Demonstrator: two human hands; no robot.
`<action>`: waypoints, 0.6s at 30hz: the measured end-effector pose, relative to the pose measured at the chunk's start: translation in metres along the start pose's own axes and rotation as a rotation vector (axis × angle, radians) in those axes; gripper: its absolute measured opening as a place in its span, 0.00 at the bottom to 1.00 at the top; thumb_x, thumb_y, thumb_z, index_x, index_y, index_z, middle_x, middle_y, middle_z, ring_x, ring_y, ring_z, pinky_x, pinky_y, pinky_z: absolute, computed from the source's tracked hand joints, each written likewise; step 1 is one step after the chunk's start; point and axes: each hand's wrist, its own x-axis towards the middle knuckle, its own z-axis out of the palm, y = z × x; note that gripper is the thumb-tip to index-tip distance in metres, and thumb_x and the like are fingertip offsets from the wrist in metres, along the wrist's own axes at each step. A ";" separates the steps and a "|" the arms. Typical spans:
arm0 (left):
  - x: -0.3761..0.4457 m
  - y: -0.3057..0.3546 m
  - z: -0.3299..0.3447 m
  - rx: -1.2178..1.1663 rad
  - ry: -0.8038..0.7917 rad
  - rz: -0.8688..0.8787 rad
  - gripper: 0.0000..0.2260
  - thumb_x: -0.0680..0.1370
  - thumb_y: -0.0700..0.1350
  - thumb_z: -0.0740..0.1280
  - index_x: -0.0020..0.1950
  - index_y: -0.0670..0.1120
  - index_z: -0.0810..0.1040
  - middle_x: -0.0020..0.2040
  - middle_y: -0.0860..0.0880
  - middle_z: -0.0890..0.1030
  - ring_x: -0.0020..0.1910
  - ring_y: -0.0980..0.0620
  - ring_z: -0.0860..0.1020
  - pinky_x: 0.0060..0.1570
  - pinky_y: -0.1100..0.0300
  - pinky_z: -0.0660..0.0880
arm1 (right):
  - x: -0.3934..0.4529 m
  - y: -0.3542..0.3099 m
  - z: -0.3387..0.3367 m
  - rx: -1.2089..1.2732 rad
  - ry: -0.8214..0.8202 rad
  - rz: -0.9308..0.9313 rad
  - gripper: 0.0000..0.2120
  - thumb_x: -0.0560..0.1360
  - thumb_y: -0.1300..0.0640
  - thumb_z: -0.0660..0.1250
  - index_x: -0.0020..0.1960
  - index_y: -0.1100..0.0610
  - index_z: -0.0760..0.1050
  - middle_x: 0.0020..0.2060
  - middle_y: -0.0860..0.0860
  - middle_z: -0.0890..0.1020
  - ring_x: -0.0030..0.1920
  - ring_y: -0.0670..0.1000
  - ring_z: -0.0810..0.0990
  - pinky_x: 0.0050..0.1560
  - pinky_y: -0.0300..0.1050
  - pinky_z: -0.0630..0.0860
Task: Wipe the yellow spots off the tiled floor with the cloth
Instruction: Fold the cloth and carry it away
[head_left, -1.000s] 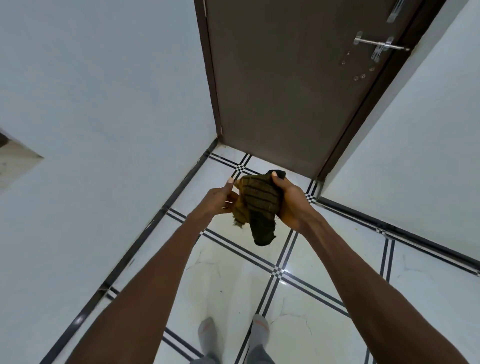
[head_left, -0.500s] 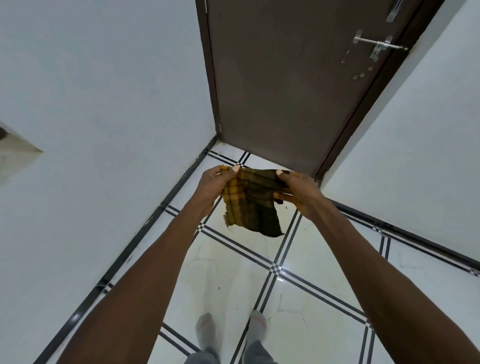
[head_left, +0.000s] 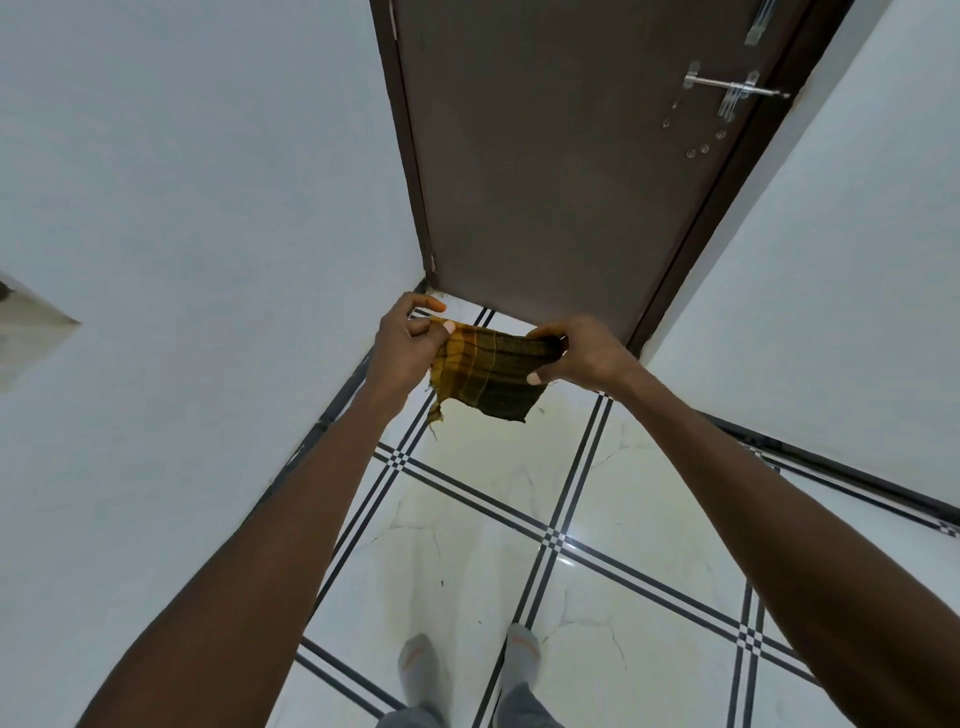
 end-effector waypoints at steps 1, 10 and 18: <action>-0.001 0.002 -0.002 0.023 -0.021 0.018 0.13 0.80 0.47 0.73 0.64 0.48 0.80 0.57 0.45 0.86 0.56 0.46 0.86 0.57 0.55 0.84 | 0.000 -0.003 -0.001 -0.059 0.008 -0.012 0.23 0.73 0.64 0.78 0.67 0.60 0.80 0.62 0.56 0.83 0.63 0.56 0.80 0.58 0.43 0.74; -0.012 0.009 -0.006 0.413 -0.210 0.100 0.27 0.72 0.47 0.82 0.70 0.46 0.81 0.61 0.50 0.82 0.61 0.51 0.79 0.65 0.51 0.77 | 0.007 0.000 0.007 -0.328 0.092 -0.133 0.11 0.80 0.63 0.71 0.62 0.62 0.84 0.55 0.58 0.83 0.57 0.56 0.81 0.58 0.47 0.77; -0.013 0.005 -0.003 0.550 -0.158 0.197 0.12 0.76 0.43 0.77 0.58 0.40 0.86 0.47 0.49 0.79 0.48 0.51 0.78 0.56 0.54 0.78 | 0.013 0.018 -0.005 -0.085 0.067 -0.087 0.10 0.81 0.52 0.69 0.58 0.56 0.84 0.57 0.54 0.81 0.60 0.53 0.77 0.57 0.48 0.75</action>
